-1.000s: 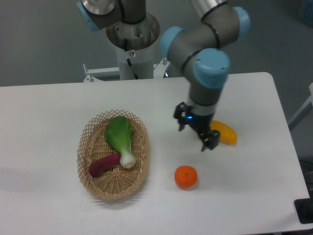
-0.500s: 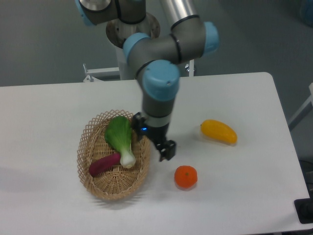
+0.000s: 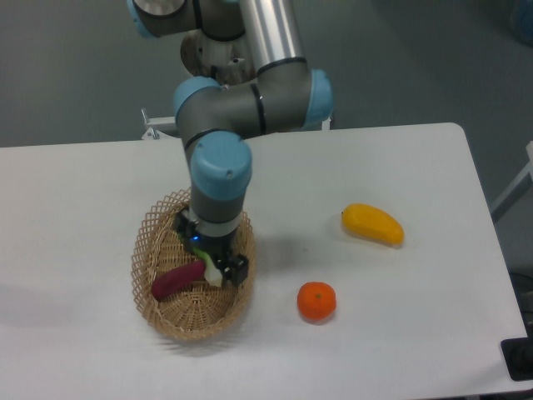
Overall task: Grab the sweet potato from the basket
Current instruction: 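Move the open gripper over to the wicker basket, then lower the gripper into the basket and close on the purple sweet potato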
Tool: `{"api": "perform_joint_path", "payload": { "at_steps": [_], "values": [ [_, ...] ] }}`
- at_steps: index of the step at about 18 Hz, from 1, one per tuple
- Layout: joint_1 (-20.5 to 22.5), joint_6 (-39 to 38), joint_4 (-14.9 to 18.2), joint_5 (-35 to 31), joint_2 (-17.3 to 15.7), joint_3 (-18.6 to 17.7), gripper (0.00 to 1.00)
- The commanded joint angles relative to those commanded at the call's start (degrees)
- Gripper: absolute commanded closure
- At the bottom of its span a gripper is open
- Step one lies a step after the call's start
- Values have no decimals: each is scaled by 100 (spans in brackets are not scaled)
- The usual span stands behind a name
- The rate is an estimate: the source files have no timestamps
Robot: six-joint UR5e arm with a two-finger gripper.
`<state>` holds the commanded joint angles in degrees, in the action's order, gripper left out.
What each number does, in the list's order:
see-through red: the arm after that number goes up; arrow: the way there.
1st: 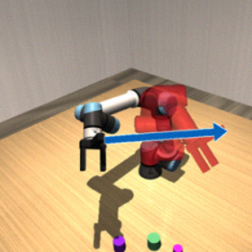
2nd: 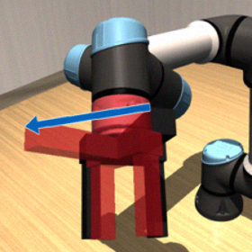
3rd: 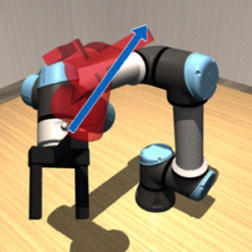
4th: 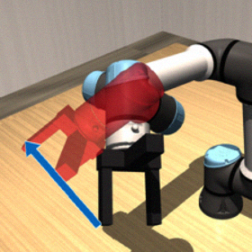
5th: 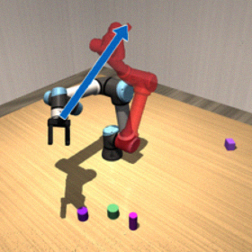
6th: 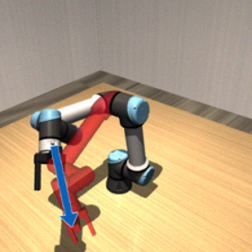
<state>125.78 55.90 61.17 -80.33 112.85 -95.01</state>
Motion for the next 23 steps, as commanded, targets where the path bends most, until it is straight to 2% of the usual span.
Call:
{"api": "perform_joint_path", "payload": {
  "at_steps": [4,7,15,21,22,23],
  "values": [
    [-62,-18,-44,-9,158,0,0],
    [-132,-236,-333,0,290,-9,0],
    [-448,-343,-334,0,492,-105,0],
    [-475,-457,-387,-35,642,-105,0],
    [-475,-457,-387,-35,642,-105,1],
    [-475,-466,-378,-44,650,-105,8]
  ]
}}
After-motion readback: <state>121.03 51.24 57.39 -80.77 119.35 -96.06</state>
